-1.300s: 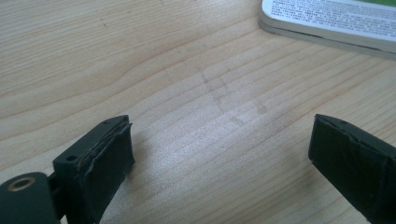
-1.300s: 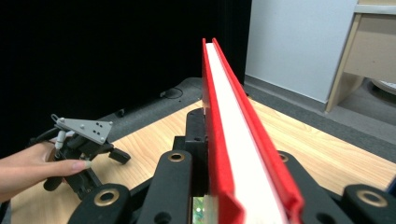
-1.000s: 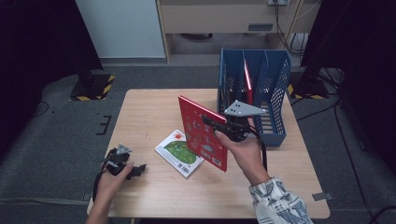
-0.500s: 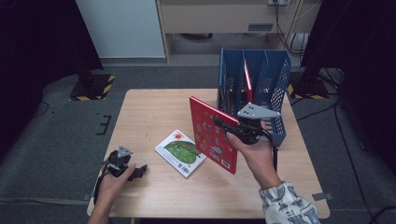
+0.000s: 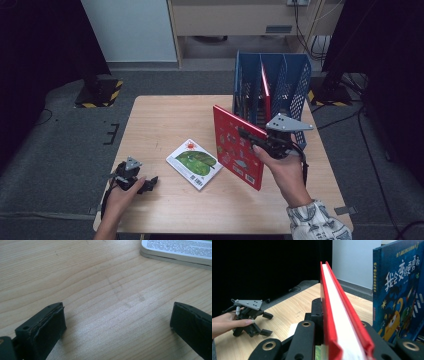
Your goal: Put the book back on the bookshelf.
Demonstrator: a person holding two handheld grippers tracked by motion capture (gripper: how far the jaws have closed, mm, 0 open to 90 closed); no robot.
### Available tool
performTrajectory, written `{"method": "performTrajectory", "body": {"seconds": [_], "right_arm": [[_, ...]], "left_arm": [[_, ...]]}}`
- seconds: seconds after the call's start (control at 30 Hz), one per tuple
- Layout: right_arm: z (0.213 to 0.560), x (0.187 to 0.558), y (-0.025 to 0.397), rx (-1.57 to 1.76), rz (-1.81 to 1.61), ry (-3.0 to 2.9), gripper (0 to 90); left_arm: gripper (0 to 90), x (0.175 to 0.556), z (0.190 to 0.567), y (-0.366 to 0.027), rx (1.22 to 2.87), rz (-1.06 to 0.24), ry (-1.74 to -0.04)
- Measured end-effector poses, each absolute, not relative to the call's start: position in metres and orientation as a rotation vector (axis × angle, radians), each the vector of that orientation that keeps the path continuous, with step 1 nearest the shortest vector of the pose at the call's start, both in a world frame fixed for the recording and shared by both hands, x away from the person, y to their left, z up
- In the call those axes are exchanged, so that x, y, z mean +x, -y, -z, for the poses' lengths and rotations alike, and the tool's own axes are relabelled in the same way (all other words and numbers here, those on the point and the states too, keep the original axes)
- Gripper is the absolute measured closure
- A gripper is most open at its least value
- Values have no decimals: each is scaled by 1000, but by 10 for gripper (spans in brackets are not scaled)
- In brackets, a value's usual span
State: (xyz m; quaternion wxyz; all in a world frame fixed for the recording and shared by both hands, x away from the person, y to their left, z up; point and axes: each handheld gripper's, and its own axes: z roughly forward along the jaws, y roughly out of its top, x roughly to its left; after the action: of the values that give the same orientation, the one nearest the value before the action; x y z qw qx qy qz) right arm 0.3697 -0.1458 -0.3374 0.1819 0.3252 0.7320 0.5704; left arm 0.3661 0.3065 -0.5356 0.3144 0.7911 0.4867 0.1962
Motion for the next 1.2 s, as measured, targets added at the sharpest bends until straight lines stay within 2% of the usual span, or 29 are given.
{"method": "performTrajectory", "body": {"seconds": [1.2], "right_arm": [[336, 349, 209, 1034, -1560, -1981, 792]], "left_arm": [[0, 366, 536, -306, 2078, -520, -1276]]}}
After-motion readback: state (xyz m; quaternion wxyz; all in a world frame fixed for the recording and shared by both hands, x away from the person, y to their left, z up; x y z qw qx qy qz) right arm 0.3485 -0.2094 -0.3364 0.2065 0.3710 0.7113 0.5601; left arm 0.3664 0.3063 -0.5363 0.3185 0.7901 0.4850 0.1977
